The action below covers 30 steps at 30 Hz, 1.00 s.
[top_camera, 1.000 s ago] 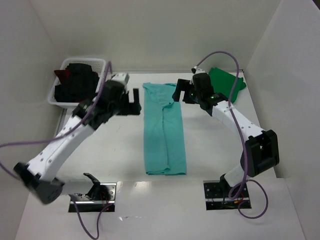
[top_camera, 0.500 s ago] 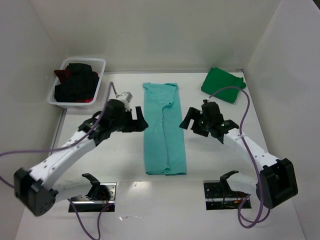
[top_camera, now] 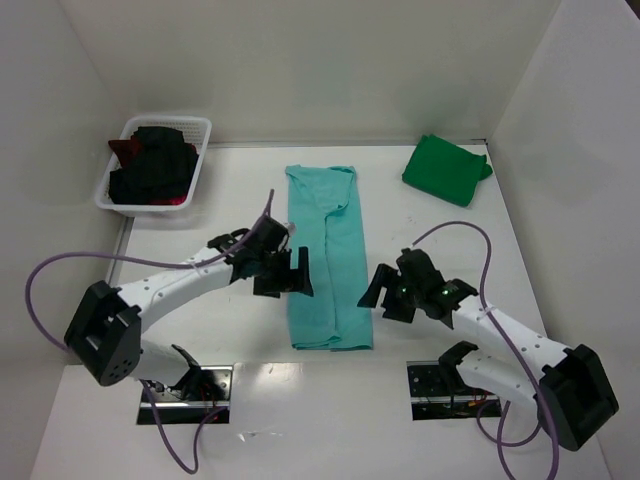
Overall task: Fold and stack the t-shirts
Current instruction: Rotate the tshirt 90 degrees, then grab the bottom of the folded rectangular tshirt with both arms
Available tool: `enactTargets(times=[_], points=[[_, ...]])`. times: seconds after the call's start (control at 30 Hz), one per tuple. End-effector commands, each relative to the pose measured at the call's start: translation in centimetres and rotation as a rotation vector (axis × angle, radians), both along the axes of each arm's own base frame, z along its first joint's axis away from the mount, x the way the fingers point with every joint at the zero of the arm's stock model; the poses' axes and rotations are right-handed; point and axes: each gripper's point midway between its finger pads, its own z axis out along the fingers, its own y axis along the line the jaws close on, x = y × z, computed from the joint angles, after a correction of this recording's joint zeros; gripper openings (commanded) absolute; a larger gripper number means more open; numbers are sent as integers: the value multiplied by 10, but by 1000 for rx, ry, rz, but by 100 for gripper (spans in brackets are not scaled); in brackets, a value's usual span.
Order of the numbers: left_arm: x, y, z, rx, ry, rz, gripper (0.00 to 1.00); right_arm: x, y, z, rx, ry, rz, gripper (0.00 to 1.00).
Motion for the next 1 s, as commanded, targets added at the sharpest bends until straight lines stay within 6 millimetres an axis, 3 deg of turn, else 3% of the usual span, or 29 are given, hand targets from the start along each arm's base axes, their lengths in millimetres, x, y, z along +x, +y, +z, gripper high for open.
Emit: enactTargets(times=[0.0, 0.07, 0.3, 0.4, 0.57, 0.9, 0.97], points=[[-30, -12, -13, 43, 109, -45, 100, -22, 2, -5, 23, 35, -1, 83], [-34, -16, -17, 59, 133, -35, 100, -32, -6, -8, 8, 56, -1, 83], [-46, -17, -25, 57, 193, -27, 100, -51, -2, -13, 43, 139, 4, 77], [-57, -10, -27, 62, 227, -7, 100, -60, 4, -19, 89, 173, 33, 69], [-67, -2, -28, 54, 240, 24, 99, -85, 1, -32, 79, 241, 79, 64], [-83, 9, -39, 73, 286, 18, 95, -82, 8, -30, 136, 219, 74, 59], [-86, 3, -36, 39, 301, 1, 93, -79, 9, -30, 139, 214, 74, 59]])
